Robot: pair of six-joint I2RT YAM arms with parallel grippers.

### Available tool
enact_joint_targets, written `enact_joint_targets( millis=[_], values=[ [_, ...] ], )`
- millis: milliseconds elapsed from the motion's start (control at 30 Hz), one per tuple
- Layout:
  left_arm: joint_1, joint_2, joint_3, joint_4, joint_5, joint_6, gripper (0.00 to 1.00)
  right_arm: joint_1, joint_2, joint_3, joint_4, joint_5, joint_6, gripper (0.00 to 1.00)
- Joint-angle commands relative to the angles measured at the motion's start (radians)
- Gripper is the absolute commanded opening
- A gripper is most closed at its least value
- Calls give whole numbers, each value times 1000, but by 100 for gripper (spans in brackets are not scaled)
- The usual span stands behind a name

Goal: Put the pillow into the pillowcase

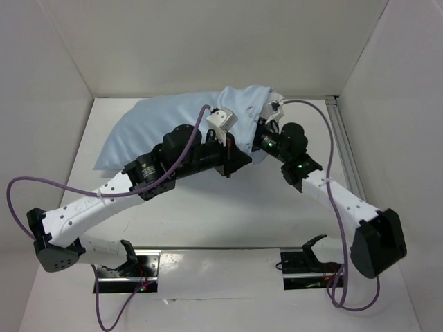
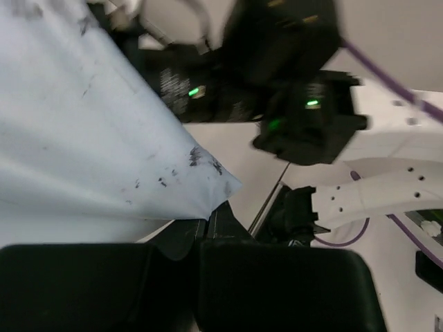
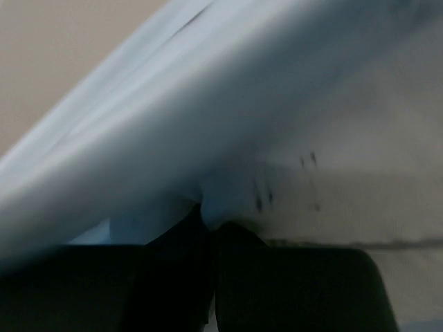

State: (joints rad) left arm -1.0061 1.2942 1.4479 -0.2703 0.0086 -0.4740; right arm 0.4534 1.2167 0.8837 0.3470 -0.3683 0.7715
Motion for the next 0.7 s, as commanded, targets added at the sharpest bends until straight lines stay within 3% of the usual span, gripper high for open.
enact_joint_targets(
  millis=[0,100,233,267,333,433,567,667],
  values=[
    [-19,-21,54,132,160,-23,0,45,159,-69,96,26,52,0],
    [-19,-55,13,144,140,-44,0,56,185,-69,95,-23,66,0],
    [7,-123,-47,144,106,-72,0,32,126,4,-125,-79,-43,3],
    [21,-137,-56,132,90,-83,0,21,109,14,-237,-80,-96,7],
    [37,-174,-95,114,68,-83,0,-2,54,14,-336,-63,-132,28],
    [78,-255,-144,45,7,-92,0,-53,-136,-35,-482,32,-169,68],
    [100,-346,-201,-96,-143,-153,0,-134,-251,-90,-666,75,-179,73],
    [124,-426,-277,-183,-209,-198,0,-145,-348,-161,-686,126,-157,72]
  ],
)
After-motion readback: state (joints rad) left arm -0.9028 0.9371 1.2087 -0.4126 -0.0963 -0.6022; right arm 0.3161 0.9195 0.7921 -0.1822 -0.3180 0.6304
